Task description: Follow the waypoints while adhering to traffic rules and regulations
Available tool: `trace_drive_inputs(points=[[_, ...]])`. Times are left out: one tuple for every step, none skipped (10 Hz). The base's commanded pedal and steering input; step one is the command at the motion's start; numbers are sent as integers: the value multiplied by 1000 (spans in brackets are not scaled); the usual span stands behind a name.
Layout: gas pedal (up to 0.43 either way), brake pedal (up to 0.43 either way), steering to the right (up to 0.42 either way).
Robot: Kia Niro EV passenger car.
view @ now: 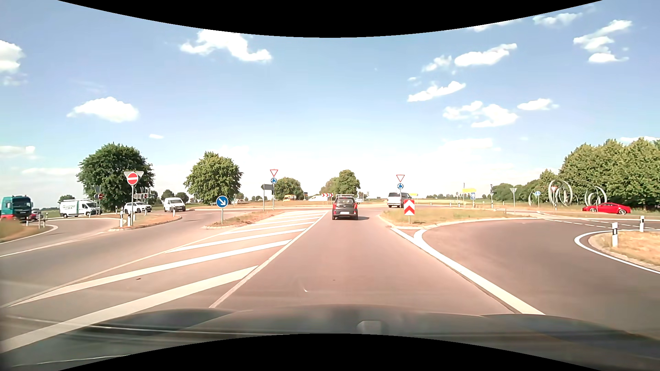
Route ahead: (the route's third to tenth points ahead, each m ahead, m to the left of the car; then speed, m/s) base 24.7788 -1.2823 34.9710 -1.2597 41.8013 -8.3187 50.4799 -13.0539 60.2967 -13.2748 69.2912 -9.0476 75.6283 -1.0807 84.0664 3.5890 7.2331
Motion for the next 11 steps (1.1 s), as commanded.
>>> trace_drive_inputs(points=[[0,67,0],[0,67,-1],[0,91,-1],[0,104,0],[0,116,-1],[0,134,0],[0,152,0],[0,177,1],[0,177,2],[0,189,2],[0,201,1]])
